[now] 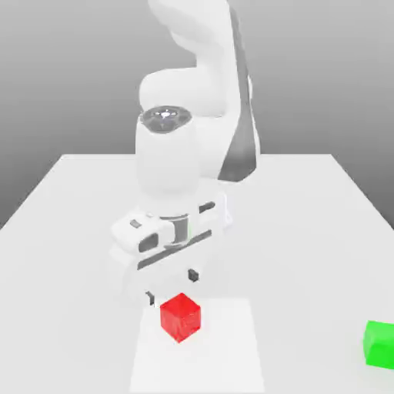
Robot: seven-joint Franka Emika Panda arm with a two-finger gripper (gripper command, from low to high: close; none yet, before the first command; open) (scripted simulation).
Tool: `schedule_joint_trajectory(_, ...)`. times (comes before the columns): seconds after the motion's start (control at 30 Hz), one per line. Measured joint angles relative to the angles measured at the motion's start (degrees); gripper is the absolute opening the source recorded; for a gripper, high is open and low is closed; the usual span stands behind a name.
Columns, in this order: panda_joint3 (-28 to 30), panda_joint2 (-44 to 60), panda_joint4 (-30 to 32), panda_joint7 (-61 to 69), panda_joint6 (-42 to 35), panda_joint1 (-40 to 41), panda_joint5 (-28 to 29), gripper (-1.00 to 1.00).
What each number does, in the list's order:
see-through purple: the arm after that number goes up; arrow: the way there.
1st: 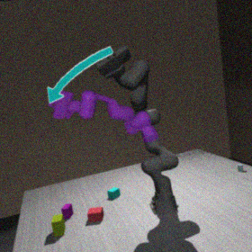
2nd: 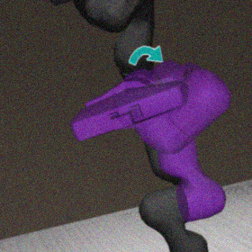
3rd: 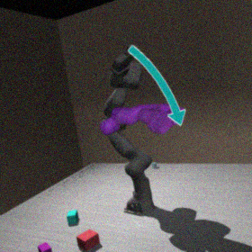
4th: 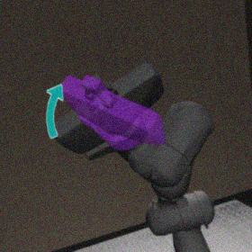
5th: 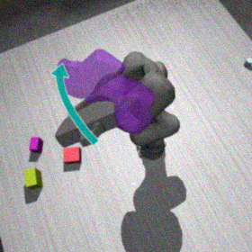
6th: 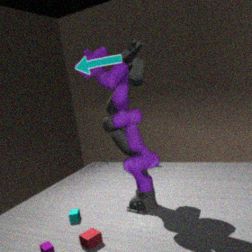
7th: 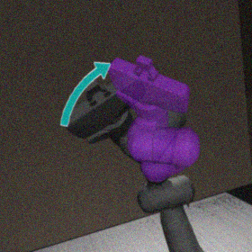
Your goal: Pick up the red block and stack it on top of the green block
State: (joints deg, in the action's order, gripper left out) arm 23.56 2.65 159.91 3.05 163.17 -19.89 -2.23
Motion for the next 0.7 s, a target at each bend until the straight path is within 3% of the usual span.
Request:
schedule_joint_trajectory(0.17, -3.65, 5.05, -0.82, 4.92, 3.98, 1.92, -6.77, 0.00)
schedule_joint_trajectory(0.33, -11.83, 11.08, -1.79, 10.98, 8.24, 8.26, -15.02, 0.00)
schedule_joint_trajectory(0.37, -12.89, 11.72, -1.89, 11.62, 8.70, 9.17, -15.83, -1.00)
schedule_joint_trajectory(0.57, -13.44, 12.03, -1.94, 11.86, 8.81, 9.65, -16.15, -1.00)
schedule_joint_trajectory(0.7, -9.26, 8.40, -1.32, 7.65, 6.43, 6.70, -10.46, -1.00)
